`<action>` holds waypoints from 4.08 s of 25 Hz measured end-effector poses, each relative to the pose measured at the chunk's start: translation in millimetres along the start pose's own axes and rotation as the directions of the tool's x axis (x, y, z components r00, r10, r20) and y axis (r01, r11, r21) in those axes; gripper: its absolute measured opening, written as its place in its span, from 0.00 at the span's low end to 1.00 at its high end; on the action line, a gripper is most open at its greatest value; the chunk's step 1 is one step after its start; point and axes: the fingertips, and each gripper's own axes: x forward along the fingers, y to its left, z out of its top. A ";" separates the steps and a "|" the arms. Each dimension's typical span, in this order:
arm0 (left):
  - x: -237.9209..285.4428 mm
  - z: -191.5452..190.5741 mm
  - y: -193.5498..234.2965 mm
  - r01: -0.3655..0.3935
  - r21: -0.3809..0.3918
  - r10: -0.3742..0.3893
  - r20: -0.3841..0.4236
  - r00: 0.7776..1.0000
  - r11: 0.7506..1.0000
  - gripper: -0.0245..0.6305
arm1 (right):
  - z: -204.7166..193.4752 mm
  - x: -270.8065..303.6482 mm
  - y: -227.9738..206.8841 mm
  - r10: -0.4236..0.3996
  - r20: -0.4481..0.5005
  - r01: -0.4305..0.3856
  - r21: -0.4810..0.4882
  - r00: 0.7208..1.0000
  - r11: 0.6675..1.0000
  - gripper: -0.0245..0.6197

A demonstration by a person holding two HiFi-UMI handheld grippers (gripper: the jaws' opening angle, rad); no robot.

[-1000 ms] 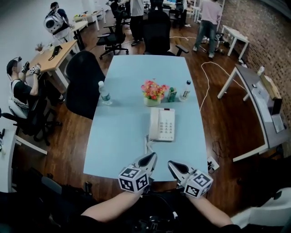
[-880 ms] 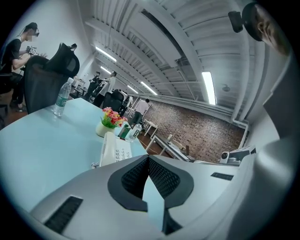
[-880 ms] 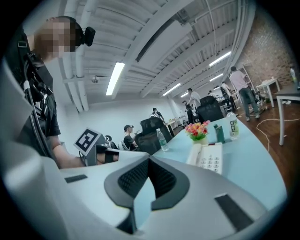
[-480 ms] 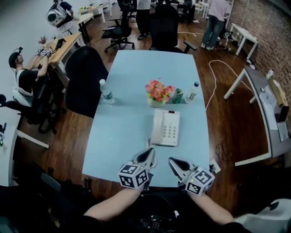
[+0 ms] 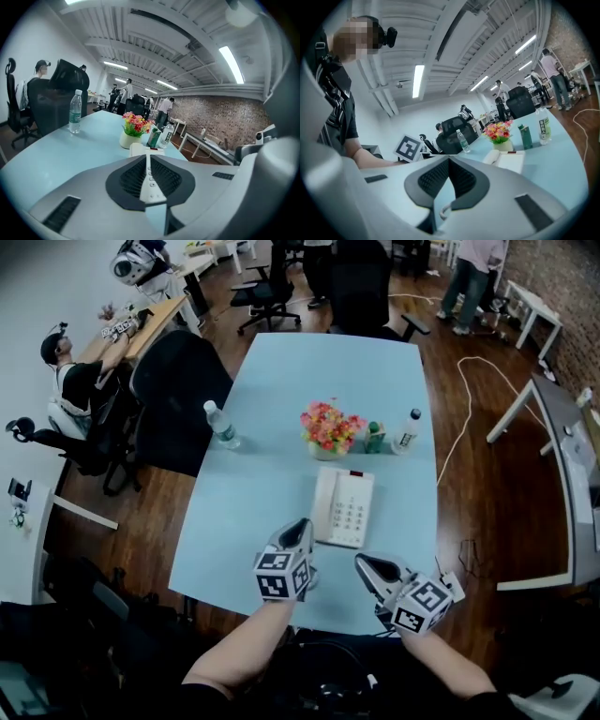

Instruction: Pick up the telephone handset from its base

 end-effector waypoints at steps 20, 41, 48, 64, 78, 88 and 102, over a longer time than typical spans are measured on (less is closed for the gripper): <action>162.1 -35.0 35.5 -0.122 0.197 0.172 -0.262 0.950 0.973 0.45 | -4.6 -33.9 -52.8 -0.108 0.039 0.104 0.089 0.993 0.991 0.06; 118.2 2.6 23.8 -0.020 0.039 0.026 -0.140 0.990 0.999 0.40 | -2.6 -28.7 -28.1 -0.135 0.047 0.133 0.043 0.990 0.990 0.07; 60.4 26.3 16.8 0.175 -0.173 -0.183 -0.034 0.982 0.969 0.39 | -3.9 -10.4 6.9 -0.076 0.046 0.075 0.007 0.996 0.997 0.07; -141.9 50.5 35.7 0.491 -0.281 -0.446 0.210 0.870 0.825 0.39 | -15.6 27.3 63.4 -0.027 0.016 0.028 -0.041 1.000 0.999 0.06; -194.5 25.0 56.6 0.501 -0.338 -0.444 0.235 0.865 0.797 0.39 | -38.0 48.7 91.2 -0.019 -0.009 0.018 -0.102 1.000 0.995 0.06; -194.2 24.8 52.4 0.508 -0.330 -0.450 0.241 0.860 0.796 0.39 | -38.7 45.0 96.8 -0.023 -0.024 0.020 -0.118 0.999 0.993 0.06; -191.2 22.6 58.9 0.479 -0.332 -0.422 0.231 0.877 0.813 0.39 | -37.1 46.3 98.9 -0.009 -0.026 0.006 -0.136 1.000 0.991 0.06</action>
